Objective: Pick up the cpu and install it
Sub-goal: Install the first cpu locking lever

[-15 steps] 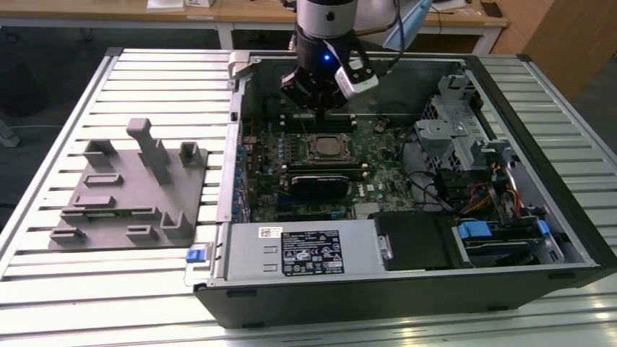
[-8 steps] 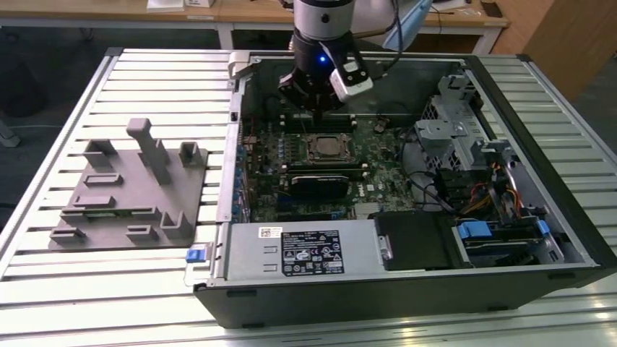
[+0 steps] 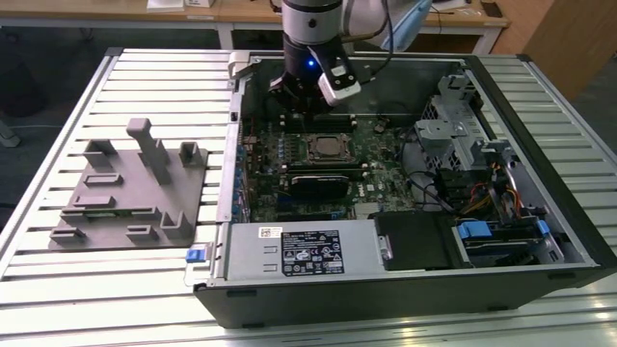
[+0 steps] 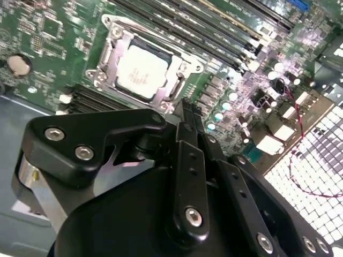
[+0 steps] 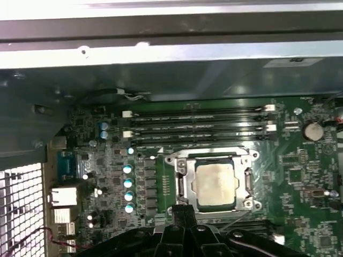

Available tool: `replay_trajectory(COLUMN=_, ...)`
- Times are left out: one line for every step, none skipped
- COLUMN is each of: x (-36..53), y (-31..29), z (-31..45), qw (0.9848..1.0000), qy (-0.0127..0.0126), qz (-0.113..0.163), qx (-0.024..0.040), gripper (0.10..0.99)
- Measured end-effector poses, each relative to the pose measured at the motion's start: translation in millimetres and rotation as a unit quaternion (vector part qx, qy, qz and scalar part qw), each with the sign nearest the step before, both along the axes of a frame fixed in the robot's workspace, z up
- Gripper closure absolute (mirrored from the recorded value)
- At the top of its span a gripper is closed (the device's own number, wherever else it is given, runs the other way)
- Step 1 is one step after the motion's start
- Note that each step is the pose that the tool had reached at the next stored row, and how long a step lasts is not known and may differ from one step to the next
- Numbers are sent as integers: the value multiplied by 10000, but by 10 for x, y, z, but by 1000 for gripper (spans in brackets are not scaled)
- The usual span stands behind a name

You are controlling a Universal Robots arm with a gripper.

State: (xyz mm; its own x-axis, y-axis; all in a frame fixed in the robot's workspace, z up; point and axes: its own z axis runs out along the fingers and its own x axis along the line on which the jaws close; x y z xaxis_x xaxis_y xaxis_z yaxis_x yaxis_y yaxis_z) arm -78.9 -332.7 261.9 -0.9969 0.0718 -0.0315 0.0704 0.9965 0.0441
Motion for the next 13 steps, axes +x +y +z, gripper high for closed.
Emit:
replay_trajectory(x=-30, y=0, z=-6, qw=10000, qy=0, qz=0, qx=0, gripper=980)
replay_trajectory(x=-60, y=2, z=-11, qw=10000, qy=-1, qz=-1, qx=1, gripper=980)
replay_trajectory(x=-86, y=5, z=-14, qw=10000, qy=-1, qz=-1, qx=1, gripper=980)
replay_trajectory(x=-106, y=12, z=-16, qw=10000, qy=-1, qz=-1, qx=2, gripper=980)
replay_trajectory(x=-122, y=25, z=-17, qw=10000, qy=-1, qz=-1, qx=0, gripper=980)
replay_trajectory(x=-136, y=44, z=-18, qw=10000, qy=-1, qz=-3, qx=0, gripper=980)
replay_trajectory(x=-150, y=60, z=-18, qw=10000, qy=0, qz=-5, qx=1, gripper=980)
replay_trajectory(x=-169, y=73, z=-18, qw=10000, qy=0, qz=-5, qx=1, gripper=980)
replay_trajectory(x=-188, y=84, z=-19, qw=10000, qy=-1, qz=-5, qx=1, gripper=980)
replay_trajectory(x=-204, y=96, z=-20, qw=10000, qy=-1, qz=-5, qx=1, gripper=980)
replay_trajectory(x=-216, y=113, z=-21, qw=10000, qy=-1, qz=-6, qx=1, gripper=980)
replay_trajectory(x=-225, y=133, z=-23, qw=10000, qy=-1, qz=-7, qx=1, gripper=980)
replay_trajectory(x=-233, y=153, z=-25, qw=10000, qy=-1, qz=-6, qx=1, gripper=980)
